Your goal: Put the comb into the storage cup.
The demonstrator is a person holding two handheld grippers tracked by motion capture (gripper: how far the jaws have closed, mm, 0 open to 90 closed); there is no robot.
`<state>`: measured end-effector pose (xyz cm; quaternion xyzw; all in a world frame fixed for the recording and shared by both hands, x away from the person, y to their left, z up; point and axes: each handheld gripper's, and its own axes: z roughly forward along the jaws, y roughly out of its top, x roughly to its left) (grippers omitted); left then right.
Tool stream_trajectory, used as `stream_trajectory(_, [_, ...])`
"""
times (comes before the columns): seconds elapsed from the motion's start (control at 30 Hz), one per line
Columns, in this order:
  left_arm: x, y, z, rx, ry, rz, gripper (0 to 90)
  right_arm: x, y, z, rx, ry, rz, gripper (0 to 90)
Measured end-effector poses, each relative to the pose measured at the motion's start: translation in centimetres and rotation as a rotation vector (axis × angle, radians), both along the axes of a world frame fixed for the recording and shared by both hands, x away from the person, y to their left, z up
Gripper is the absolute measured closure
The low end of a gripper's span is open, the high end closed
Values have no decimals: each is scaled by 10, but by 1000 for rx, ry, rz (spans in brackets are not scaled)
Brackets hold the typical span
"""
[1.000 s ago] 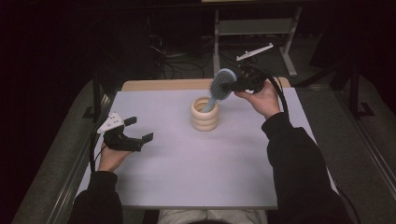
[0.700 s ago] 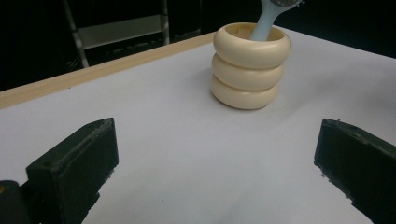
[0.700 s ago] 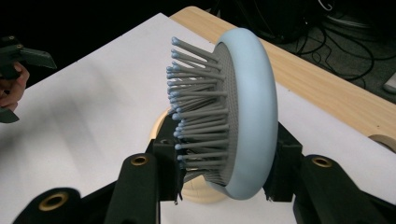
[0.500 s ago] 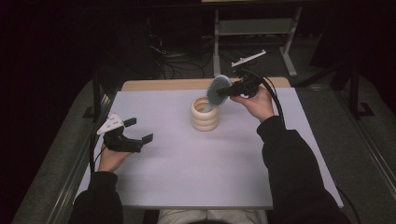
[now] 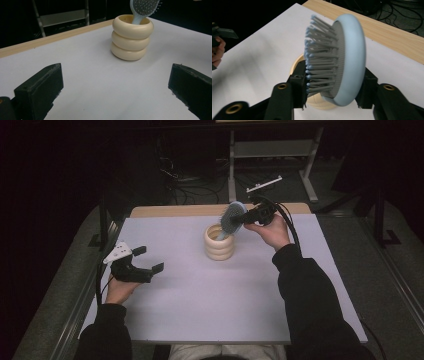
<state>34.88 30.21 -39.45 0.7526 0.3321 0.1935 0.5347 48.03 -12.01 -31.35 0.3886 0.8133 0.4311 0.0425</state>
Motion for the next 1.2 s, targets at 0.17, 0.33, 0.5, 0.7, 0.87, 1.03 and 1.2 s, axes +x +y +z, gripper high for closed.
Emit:
stream_trajectory(0.17, [0,0,0,3,4,-1,0,3,-1,-4,-14,4,-30,384])
stream_trajectory(0.33, [0,2,-1,1,12,3,0,2,-2,-4,-42,-13,-44,171])
stream_trajectory(0.5, [0,3,0,-7,13,5,0,0,-6,-2,-27,-19,-33,19])
stream_trajectory(0.7, [0,5,1,-18,14,11,0,-4,-11,-3,-43,-54,-43,0])
stream_trajectory(0.87, [0,5,0,-15,20,8,0,-7,-17,-6,-32,-63,-42,0])
stream_trajectory(1.03, [-1,5,0,-14,20,5,0,-14,-25,-6,-32,-78,-38,0])
stream_trajectory(1.2, [-1,7,0,-17,21,13,0,-19,-36,-9,-15,-65,-28,0])
